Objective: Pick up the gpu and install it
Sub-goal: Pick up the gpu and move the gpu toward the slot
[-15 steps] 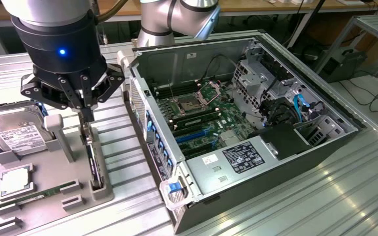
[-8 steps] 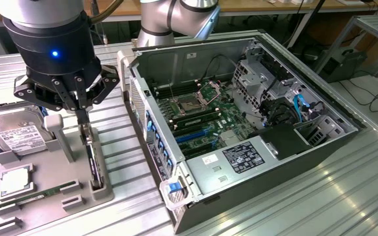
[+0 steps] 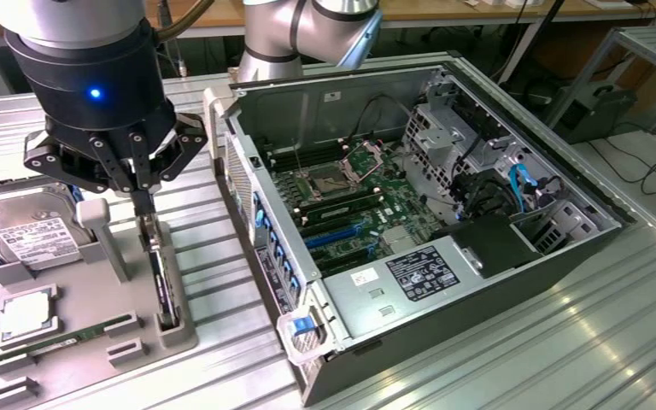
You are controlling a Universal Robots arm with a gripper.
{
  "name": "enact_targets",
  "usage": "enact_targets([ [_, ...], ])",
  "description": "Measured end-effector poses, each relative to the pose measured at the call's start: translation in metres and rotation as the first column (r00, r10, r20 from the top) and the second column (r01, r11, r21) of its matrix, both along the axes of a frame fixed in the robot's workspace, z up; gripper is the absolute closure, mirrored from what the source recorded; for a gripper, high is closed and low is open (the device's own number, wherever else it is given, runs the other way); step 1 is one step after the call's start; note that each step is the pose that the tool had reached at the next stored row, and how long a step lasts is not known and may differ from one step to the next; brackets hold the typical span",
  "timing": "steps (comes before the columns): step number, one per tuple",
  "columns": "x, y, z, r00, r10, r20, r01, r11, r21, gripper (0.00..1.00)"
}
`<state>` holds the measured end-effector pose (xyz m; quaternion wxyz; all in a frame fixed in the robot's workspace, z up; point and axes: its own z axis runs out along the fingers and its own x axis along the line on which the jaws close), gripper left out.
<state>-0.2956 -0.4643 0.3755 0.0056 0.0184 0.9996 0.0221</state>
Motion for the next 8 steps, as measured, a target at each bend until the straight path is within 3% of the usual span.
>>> enact_targets([
  [6, 0.0, 0.0, 0.0, 1.0, 0.0, 0.0, 0.0, 1.0, 0.0001, 0.89],
  [8, 0.0, 0.0, 0.0, 1.0, 0.0, 0.0, 0.0, 1.0, 0.0, 0.76],
])
